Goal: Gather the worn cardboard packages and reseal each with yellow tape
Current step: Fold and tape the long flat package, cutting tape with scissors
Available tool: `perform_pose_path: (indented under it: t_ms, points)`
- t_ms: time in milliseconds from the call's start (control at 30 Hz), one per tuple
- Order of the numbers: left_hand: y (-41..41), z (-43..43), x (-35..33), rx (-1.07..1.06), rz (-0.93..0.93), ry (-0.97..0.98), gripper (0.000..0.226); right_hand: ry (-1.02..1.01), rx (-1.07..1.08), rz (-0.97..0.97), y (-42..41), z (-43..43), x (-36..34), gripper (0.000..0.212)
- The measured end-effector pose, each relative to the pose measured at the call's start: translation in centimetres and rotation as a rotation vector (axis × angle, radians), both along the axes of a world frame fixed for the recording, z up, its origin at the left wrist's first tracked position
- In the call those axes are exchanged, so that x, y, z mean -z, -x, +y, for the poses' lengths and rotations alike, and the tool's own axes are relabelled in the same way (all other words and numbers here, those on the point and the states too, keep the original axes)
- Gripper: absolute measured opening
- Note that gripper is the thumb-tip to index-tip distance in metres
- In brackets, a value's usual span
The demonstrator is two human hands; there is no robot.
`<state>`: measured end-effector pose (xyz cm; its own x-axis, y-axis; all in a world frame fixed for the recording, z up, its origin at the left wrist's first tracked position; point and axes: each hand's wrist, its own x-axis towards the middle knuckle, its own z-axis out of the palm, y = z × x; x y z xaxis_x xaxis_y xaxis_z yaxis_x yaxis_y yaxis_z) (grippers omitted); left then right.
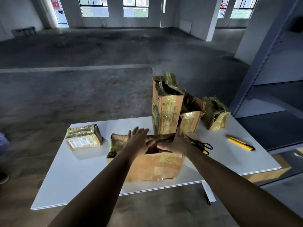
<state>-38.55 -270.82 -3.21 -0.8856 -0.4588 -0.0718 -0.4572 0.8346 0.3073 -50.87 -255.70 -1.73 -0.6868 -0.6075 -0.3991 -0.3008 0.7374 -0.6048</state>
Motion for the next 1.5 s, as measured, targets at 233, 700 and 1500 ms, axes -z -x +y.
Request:
perform_pose_path:
  t_ms: [233, 700, 1500]
  points:
    - [2.9, 1.2, 1.3, -0.029, 0.05, -0.039, 0.032, 0.123, 0.073, -0.128, 2.3, 0.4, 1.8, 0.112]
    - [3.6, 1.2, 1.6, -0.072, 0.089, 0.048, 0.032, 0.085, -0.298, -0.041, 6.1, 1.6, 1.7, 0.061]
    - [5.2, 3.2, 0.8, -0.114, 0.008, 0.073, 0.04, 0.203, -0.166, -0.242, 6.7, 2.3, 3.1, 0.072]
